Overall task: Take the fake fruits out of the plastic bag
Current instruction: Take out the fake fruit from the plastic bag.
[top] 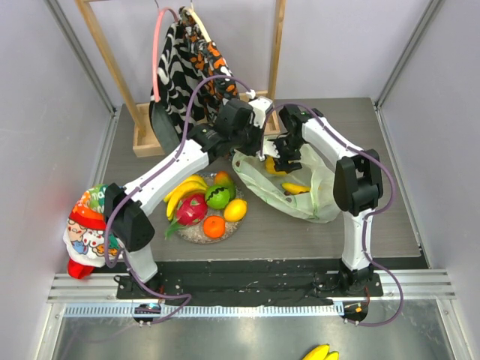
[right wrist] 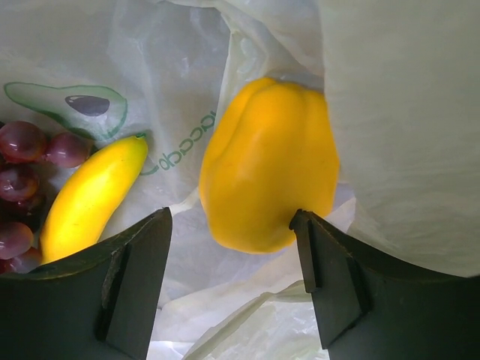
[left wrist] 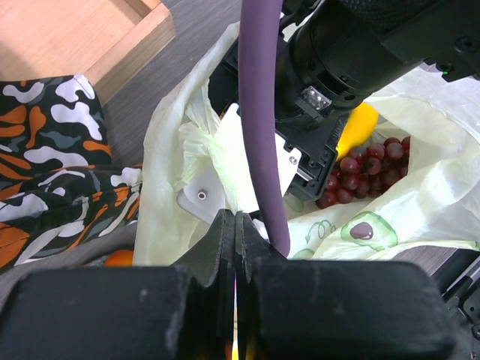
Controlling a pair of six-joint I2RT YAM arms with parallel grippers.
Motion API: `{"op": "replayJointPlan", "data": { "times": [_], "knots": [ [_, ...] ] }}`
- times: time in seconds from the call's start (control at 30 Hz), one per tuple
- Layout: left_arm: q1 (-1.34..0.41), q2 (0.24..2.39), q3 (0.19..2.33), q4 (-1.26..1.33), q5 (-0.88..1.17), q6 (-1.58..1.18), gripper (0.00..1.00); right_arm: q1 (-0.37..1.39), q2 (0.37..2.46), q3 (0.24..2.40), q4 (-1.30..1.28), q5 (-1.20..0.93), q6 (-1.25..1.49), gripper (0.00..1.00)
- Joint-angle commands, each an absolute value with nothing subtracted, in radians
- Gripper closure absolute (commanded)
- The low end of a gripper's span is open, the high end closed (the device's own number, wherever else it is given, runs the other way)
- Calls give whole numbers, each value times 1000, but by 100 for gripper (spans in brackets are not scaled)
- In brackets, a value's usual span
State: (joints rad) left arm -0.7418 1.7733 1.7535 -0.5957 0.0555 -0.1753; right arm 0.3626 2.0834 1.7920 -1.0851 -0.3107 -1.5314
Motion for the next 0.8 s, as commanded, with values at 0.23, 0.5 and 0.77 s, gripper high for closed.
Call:
{"op": "replayJointPlan", "data": {
  "times": [0.23, 0.5, 0.77],
  "knots": [
    [-782, 1712, 1750, -566, 101, -155, 100, 383, 2114, 1761, -956, -218, -1404, 26],
    [-801, 1706, 1746, -569, 91, -141, 100, 387, 2085, 1726, -899, -215, -1379, 62],
    [-802, 1706, 1750, -566, 80, -133, 100, 391, 1990, 1660, -888, -203, -1368, 88]
  ]
}}
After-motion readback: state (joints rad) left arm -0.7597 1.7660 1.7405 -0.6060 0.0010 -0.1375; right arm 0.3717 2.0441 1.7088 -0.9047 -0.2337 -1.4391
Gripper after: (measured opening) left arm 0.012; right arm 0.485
